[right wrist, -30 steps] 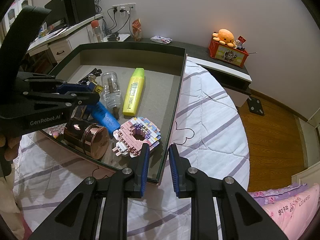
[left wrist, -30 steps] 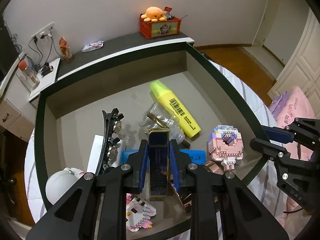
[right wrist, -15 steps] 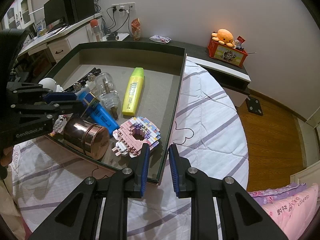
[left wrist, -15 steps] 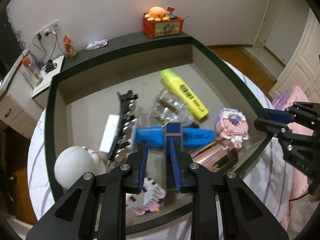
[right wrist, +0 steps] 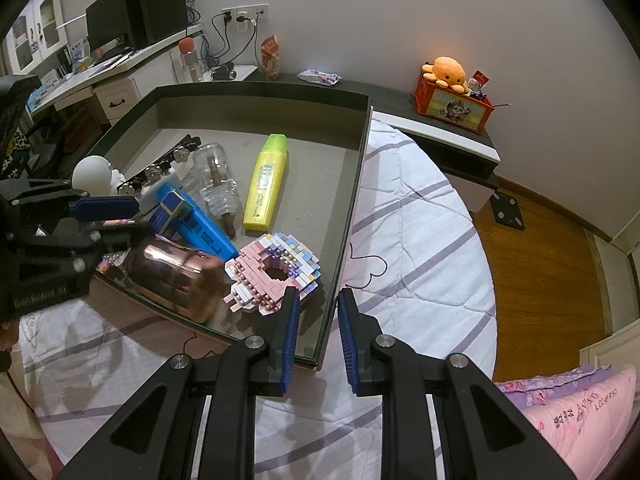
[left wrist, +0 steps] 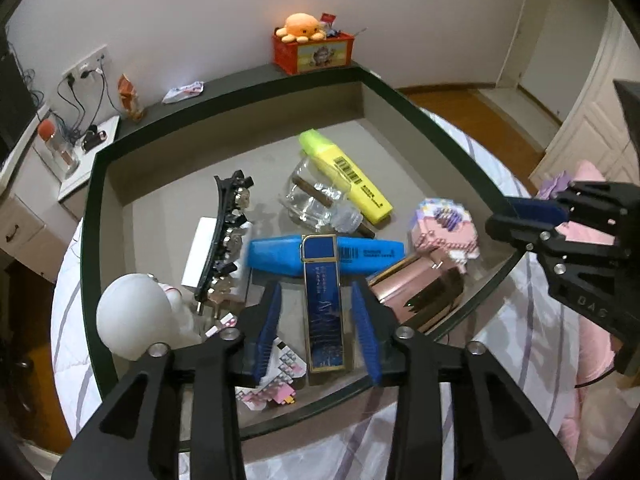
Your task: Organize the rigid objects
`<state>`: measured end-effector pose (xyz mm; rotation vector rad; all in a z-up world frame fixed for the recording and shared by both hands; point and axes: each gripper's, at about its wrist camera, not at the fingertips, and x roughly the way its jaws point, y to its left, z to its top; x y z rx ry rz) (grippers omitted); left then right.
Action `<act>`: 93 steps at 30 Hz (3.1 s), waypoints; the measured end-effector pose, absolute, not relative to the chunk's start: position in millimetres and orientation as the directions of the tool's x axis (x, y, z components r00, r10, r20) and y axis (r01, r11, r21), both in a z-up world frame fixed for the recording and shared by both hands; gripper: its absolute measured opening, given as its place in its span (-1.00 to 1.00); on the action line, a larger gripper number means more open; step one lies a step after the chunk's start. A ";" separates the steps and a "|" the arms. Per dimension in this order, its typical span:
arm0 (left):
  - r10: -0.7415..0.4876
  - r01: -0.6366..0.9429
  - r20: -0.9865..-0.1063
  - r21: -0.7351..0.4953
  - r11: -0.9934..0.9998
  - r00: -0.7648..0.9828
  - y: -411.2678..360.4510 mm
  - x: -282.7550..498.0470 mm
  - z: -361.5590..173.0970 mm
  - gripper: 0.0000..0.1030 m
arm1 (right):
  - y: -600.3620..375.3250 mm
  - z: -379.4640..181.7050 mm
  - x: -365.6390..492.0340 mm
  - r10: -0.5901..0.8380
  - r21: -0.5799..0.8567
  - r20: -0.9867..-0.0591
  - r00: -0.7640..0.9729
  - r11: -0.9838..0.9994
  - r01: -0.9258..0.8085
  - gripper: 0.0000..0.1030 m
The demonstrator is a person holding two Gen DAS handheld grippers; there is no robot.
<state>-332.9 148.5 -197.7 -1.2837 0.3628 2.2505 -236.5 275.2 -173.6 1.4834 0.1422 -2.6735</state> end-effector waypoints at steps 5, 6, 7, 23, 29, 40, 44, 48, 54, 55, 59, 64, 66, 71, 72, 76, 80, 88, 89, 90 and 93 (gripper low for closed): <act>0.254 -0.521 -0.877 -0.004 -0.853 -0.408 150.1 -345.6 -210.9 -0.09 | 275.3 -173.3 -235.7 -0.025 -0.041 -0.849 -0.528 -0.993 0.114 -0.58; 0.251 -0.513 -0.879 -0.009 -0.859 -0.406 148.2 -347.9 -212.3 -0.04 | 275.3 -173.3 -235.8 -0.025 -0.041 -0.850 -0.527 -0.993 0.114 -0.58; 0.256 -0.504 -0.880 -0.022 -0.863 -0.399 144.7 -350.4 -213.6 0.05 | 275.3 -173.3 -235.6 -0.024 -0.043 -0.850 -0.527 -0.992 0.115 -0.58; 0.207 -0.408 -0.869 -0.006 -0.913 -0.450 98.7 -339.1 -203.1 0.30 | 274.1 -172.8 -235.0 -0.025 -0.036 -0.847 -0.530 -0.994 0.104 -0.58; 0.249 -0.424 -0.819 -0.008 -0.906 -0.517 96.0 -316.7 -178.6 0.68 | 271.1 -171.0 -233.2 -0.015 -0.040 -0.842 -0.539 -0.995 0.091 -0.58; 0.234 -0.390 -0.766 0.024 -0.921 -0.599 82.6 -293.1 -157.5 0.99 | 254.4 -146.2 -219.2 0.017 -0.085 -0.786 -0.619 -0.993 0.082 0.13; 0.228 -0.381 -0.757 0.029 -0.924 -0.612 80.6 -285.9 -155.2 0.99 | 241.4 -134.6 -216.0 -0.003 -0.089 -0.749 -0.663 -0.990 0.105 0.59; 0.227 -0.368 -0.729 0.036 -0.929 -0.646 77.1 -279.2 -151.0 0.99 | 227.0 -132.2 -215.6 -0.052 -0.064 -0.741 -0.669 -0.987 0.147 0.60; 0.218 -0.321 -0.698 0.019 -0.947 -0.682 64.3 -273.6 -149.2 0.99 | 219.7 -134.4 -216.3 -0.093 -0.027 -0.727 -0.680 -0.986 0.164 1.00; 0.217 -0.316 -0.697 0.015 -0.949 -0.683 63.7 -273.2 -149.2 0.99 | 219.5 -133.6 -216.0 -0.100 -0.018 -0.721 -0.685 -0.987 0.162 1.00; 0.201 -0.293 -0.682 0.021 -0.956 -0.703 58.9 -267.0 -145.0 0.99 | 215.3 -131.4 -213.7 -0.109 -0.006 -0.708 -0.698 -0.987 0.161 1.00; 0.217 -0.293 -0.650 0.010 -0.956 -0.728 54.7 -255.7 -135.5 0.99 | 210.7 -125.1 -207.7 -0.119 0.003 -0.685 -0.719 -0.987 0.160 1.00; 0.215 -0.286 -0.634 0.010 -0.958 -0.743 53.1 -251.0 -130.3 0.99 | 208.7 -121.7 -204.7 -0.124 0.006 -0.680 -0.723 -0.987 0.163 1.00; 0.224 -0.277 -0.590 -0.001 -0.961 -0.776 51.4 -241.5 -119.5 0.99 | 211.5 -110.9 -191.8 -0.127 0.034 -0.646 -0.752 -0.990 0.138 1.00; 0.223 -0.273 -0.584 -0.002 -0.962 -0.781 50.8 -238.7 -117.0 0.99 | 212.1 -108.3 -188.4 -0.127 0.039 -0.640 -0.758 -0.990 0.133 1.00; 0.202 -0.256 -0.539 0.026 -0.966 -0.818 49.0 -222.3 -105.3 0.99 | 212.5 -96.7 -172.9 -0.116 0.034 -0.599 -0.792 -0.992 0.120 1.00; 0.252 -0.302 -0.488 0.025 -0.953 -0.835 47.7 -201.3 -89.6 1.00 | 212.2 -83.8 -157.1 -0.108 0.042 -0.558 -0.823 -0.994 0.102 1.00; 0.252 -0.301 -0.438 0.044 -0.953 -0.863 47.2 -175.0 -67.8 1.00 | 204.1 -62.2 -132.0 -0.092 0.021 -0.512 -0.854 -0.995 0.094 1.00; 0.241 -0.290 -0.427 0.052 -0.956 -0.872 46.5 -170.9 -64.4 1.00 | 204.0 -60.8 -129.7 -0.089 0.019 -0.510 -0.855 -0.996 0.093 1.00; 0.232 -0.279 -0.417 0.056 -0.959 -0.879 45.5 -167.7 -62.2 1.00 | 203.6 -58.4 -125.8 -0.087 0.016 -0.505 -0.859 -0.996 0.091 1.00; 0.190 -0.237 -0.394 0.073 -0.969 -0.899 41.2 -156.9 -53.1 1.00 | 202.5 -49.0 -112.9 -0.085 0.015 -0.481 -0.873 -0.996 0.089 1.00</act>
